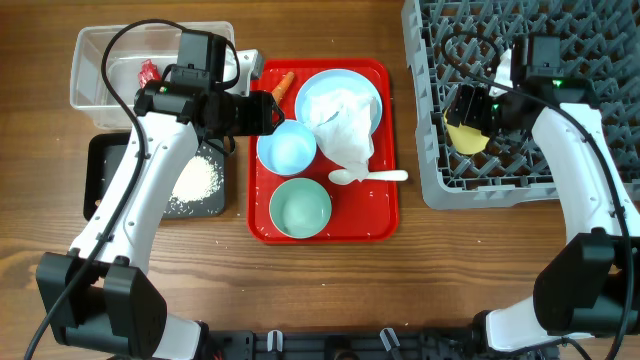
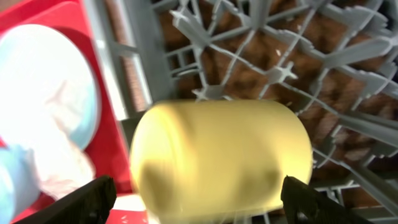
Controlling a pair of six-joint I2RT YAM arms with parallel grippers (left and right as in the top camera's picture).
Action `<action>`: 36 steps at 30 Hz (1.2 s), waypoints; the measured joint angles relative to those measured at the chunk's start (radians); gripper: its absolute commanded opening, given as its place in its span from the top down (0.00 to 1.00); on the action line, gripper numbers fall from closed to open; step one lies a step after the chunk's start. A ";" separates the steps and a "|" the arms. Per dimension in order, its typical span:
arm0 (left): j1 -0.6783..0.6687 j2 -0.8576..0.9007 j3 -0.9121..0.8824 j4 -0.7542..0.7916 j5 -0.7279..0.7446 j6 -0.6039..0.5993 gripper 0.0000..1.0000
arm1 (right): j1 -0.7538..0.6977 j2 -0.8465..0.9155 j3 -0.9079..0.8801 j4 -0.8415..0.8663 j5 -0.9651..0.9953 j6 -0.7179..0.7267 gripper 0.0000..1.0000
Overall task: Sort waste into correct bins and load items into the dishwasher rack
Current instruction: 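Place the yellow cup into the dishwasher rack with the right gripper, then reach the left gripper to the carrot and grasp it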
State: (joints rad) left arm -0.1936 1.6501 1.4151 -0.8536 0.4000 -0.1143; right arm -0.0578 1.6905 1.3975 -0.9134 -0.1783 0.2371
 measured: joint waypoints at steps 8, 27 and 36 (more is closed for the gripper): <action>0.000 0.000 0.000 0.000 -0.003 0.000 0.54 | 0.000 -0.008 0.139 -0.084 -0.024 -0.009 0.13; -0.006 0.008 0.000 -0.016 -0.011 -0.003 0.51 | 0.333 -0.049 0.139 0.071 -0.084 -0.040 0.20; -0.010 0.008 0.000 -0.022 -0.134 -0.114 0.51 | 0.360 0.066 0.138 0.134 -0.056 0.006 0.21</action>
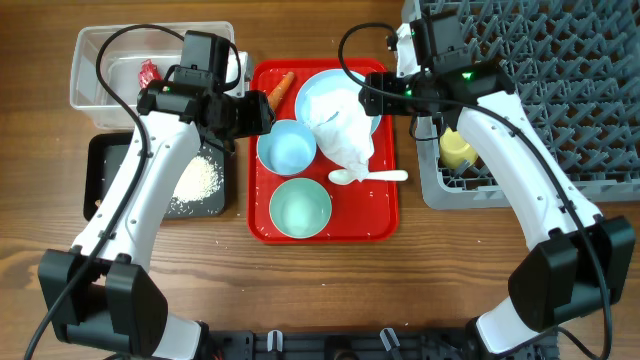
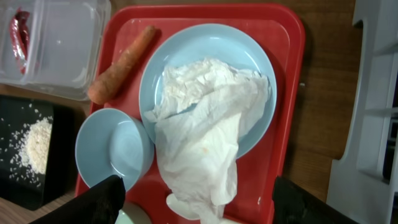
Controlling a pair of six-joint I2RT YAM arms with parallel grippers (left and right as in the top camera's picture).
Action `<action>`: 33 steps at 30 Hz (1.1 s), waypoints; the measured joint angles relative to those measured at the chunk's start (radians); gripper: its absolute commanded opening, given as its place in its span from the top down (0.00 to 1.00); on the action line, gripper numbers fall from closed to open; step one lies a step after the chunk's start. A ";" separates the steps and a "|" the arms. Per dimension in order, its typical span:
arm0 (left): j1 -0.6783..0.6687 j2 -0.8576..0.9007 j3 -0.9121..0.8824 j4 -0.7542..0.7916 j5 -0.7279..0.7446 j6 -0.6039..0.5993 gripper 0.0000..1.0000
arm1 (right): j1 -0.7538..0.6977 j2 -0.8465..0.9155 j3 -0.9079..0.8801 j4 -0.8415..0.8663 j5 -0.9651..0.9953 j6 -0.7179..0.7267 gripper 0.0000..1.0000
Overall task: Sort waste into correct bins and load items into the dishwasher rack
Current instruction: 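Reach the left gripper to the carrot and grasp it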
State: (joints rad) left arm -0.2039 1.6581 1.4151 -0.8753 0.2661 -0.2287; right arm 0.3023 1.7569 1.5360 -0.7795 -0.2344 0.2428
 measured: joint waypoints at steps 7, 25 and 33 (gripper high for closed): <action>-0.140 0.060 0.000 0.004 -0.149 -0.014 0.51 | 0.000 0.000 0.000 -0.009 0.000 0.004 0.21; -0.203 0.121 0.000 0.181 -0.271 -0.101 0.40 | 0.000 0.000 0.000 0.029 0.007 0.042 0.21; -0.179 0.191 0.000 0.348 -0.347 -0.099 0.41 | 0.000 0.000 0.000 0.032 0.008 0.060 0.21</action>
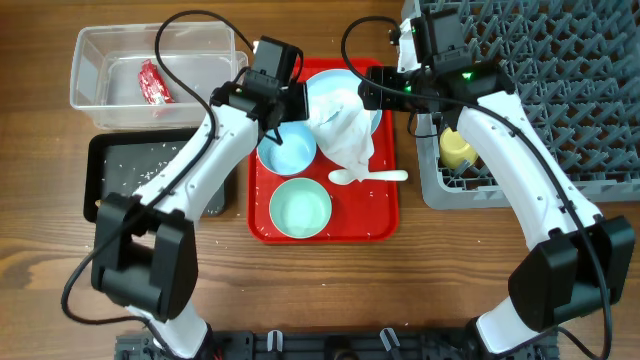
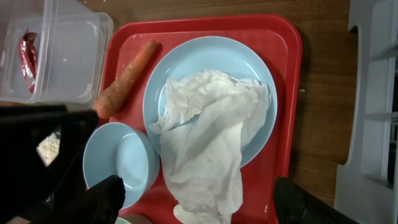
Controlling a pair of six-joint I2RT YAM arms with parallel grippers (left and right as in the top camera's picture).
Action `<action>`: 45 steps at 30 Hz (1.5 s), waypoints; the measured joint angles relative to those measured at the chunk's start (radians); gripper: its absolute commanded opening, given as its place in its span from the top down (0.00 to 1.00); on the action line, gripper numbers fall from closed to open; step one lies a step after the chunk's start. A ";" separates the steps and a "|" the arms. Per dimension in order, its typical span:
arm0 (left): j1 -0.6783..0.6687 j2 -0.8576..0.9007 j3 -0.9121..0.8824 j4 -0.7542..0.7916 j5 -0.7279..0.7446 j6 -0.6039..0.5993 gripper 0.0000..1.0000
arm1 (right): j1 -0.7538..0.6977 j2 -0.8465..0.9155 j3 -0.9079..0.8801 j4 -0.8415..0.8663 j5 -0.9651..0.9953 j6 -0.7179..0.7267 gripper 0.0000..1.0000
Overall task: Sort waste into correct bins and load items into the dishwasher rack
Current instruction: 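Reach the left gripper to the carrot and grasp it, then carry the carrot left and drop it into the black tray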
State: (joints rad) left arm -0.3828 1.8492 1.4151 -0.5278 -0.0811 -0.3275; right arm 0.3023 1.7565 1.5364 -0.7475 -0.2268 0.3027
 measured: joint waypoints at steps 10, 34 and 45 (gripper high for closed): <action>0.101 0.153 0.000 0.227 0.030 0.261 0.39 | 0.000 0.000 0.000 -0.014 0.004 0.000 0.20; 0.124 0.315 0.061 0.175 0.132 0.367 0.81 | 0.000 0.000 0.000 -0.022 0.052 0.000 0.20; 0.119 0.065 0.099 -0.053 0.079 0.272 0.81 | 0.000 0.000 0.000 -0.022 0.053 0.000 0.20</action>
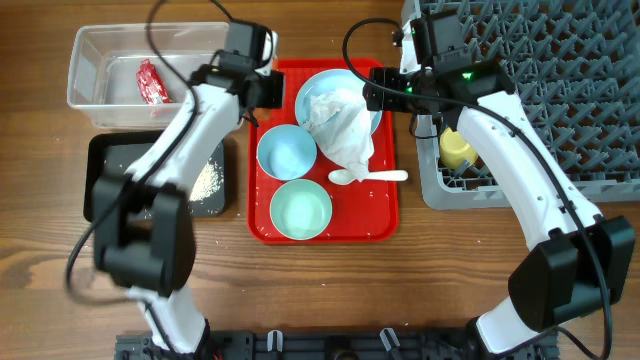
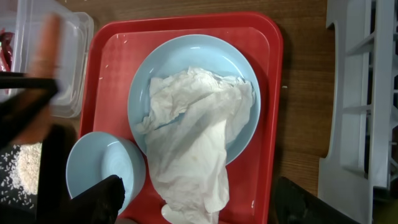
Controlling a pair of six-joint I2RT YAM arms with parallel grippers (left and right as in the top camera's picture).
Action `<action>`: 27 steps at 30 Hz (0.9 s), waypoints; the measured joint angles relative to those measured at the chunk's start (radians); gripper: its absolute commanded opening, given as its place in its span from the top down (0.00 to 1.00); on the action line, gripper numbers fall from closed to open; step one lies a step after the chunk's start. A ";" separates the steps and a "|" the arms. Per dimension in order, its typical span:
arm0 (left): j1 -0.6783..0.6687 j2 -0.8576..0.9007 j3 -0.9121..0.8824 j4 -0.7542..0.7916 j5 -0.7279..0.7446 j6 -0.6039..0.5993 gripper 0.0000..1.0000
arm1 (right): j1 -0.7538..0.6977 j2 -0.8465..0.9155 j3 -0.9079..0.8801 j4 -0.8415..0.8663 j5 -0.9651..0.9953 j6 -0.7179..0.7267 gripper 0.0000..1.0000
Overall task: Sort waste into correct bins and load items into the dishwasher rack
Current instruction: 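Carry the carrot left and drop it into the black tray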
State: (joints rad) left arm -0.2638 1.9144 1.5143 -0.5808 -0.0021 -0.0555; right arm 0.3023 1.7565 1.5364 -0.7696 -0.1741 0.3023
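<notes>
My right gripper [image 2: 202,208] hangs open above the light blue plate [image 2: 230,59], which carries a crumpled white tissue [image 2: 193,137]; in the overhead view the right gripper [image 1: 385,88] sits at the plate's right rim. My left gripper [image 1: 266,90], motion-blurred, is at the red tray's [image 1: 385,215] top left corner. It is shut on the carrot [image 2: 46,43], an orange blur over the clear bin's edge. On the tray are a blue bowl [image 1: 285,150], a green bowl [image 1: 300,208] and a white spoon [image 1: 370,177]. A yellow cup [image 1: 457,150] lies in the grey dishwasher rack [image 1: 560,120].
At the far left the clear bin [image 1: 110,45] holds a red wrapper [image 1: 150,82]. Below it stands a black tray [image 1: 105,195] with scattered rice. The rack's wall runs close along the red tray's right side.
The carrot has left its place on the tray and now shows as a blur with my left gripper, further left near the clear bin. My right gripper stays open over the plate.
At first my right gripper held the yellow cup over the rack, with my left gripper beside the tray. Then the cup lay in the rack and the right gripper hung open above the plate. My left gripper then reached the carrot, which is now off the tray.
</notes>
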 measured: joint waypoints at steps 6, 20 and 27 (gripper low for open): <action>0.061 -0.196 0.030 -0.382 -0.076 -0.151 0.87 | 0.000 0.000 0.000 -0.007 0.000 0.000 0.20; 0.435 -0.179 -0.499 -0.084 -0.102 -0.337 0.44 | 0.000 0.000 0.000 -0.045 0.001 -0.005 0.20; 0.431 -0.179 -0.503 -0.041 -0.080 -0.350 0.17 | 0.000 0.000 0.000 -0.053 0.001 -0.005 0.19</action>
State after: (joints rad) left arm 0.1677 1.7355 1.0111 -0.6216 -0.0818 -0.4057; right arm 0.3023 1.7565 1.5364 -0.8227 -0.1734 0.2977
